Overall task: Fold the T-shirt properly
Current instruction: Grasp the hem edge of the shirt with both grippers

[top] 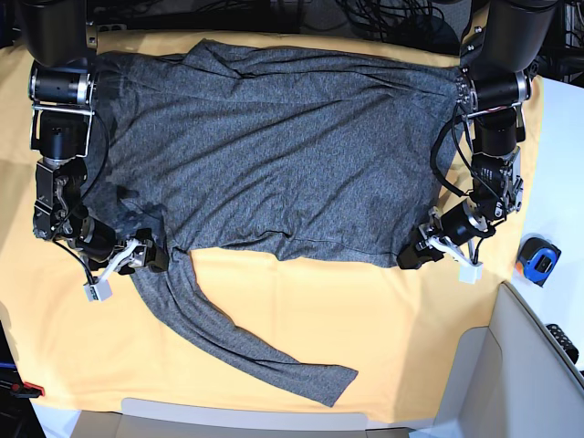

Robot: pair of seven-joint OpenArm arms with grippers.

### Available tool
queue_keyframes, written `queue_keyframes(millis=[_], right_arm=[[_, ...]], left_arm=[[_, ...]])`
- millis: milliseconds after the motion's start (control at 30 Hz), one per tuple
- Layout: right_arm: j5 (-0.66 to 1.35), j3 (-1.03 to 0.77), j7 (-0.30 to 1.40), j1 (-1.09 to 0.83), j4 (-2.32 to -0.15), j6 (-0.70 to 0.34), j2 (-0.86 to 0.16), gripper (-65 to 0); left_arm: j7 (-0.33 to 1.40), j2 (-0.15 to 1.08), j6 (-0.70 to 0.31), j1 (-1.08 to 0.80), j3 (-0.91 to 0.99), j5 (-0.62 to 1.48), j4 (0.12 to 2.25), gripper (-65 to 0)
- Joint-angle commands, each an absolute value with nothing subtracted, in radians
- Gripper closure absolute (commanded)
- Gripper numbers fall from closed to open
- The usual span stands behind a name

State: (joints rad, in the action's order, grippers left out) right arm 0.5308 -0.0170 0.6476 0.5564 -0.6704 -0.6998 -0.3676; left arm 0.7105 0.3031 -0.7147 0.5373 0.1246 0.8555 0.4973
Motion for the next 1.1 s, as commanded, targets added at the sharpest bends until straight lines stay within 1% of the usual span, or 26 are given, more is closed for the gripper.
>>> queue_keyframes(millis=[0, 100, 133, 267, 467, 600, 667, 833, 933, 1067], right_arm=[[0.492, -0.005, 0.746, 0.545, -0.662, -0.698, -0.358, -49.0], [0.492, -0.007, 0.746, 0.545, -0.662, -0.698, -0.348, -49.0], [0.492, -0.008, 0.746, 0.545, -0.662, -0.698, -0.348, -49.0], [0.492, -0.012, 0.746, 0.549, -0.665, -0.698, -0.355, -49.0], [0.495, -0.013, 0.750, 0.556, -0.665, -0.698, -0.397, -49.0], [0.498, -0.016, 0.750, 0.556, -0.662, -0.698, -0.420, -49.1], [0.498, -0.048, 0.757, 0.550, -0.662, -0.698, -0.440, -49.1], [0.492, -0.147, 0.817, 0.544, -0.661, -0.698, -0.447, -49.1], [0.492, -0.153, 0.817, 0.542, -0.661, -0.698, -0.464, -49.1], [0.492, -0.151, 0.817, 0.524, -0.661, -0.698, -0.463, -49.1]], left_arm=[[0.760, 0.306, -0.698, 0.541, 0.120, 0.849, 0.493, -9.4], [0.769, 0.306, -0.698, 0.541, 0.120, 0.849, 0.493, -0.7], [0.769, 0.306, -0.698, 0.541, 0.120, 0.849, 0.493, 0.0], [0.769, 0.306, -0.698, 0.541, 0.120, 0.849, 0.493, -0.7], [0.769, 0.306, -0.698, 0.541, 0.119, 0.849, 0.493, -1.2], [0.763, 0.306, -0.698, 0.541, 0.058, 0.849, 0.493, -1.2], [0.763, 0.306, -0.698, 0.541, 0.035, 0.849, 0.493, -1.2], [0.762, 0.306, -0.698, 0.541, 0.028, 0.849, 0.493, -1.1], [0.762, 0.306, -0.698, 0.541, 0.028, 0.849, 0.493, -1.1], [0.762, 0.306, -0.698, 0.541, 0.028, 0.849, 0.493, -1.1]])
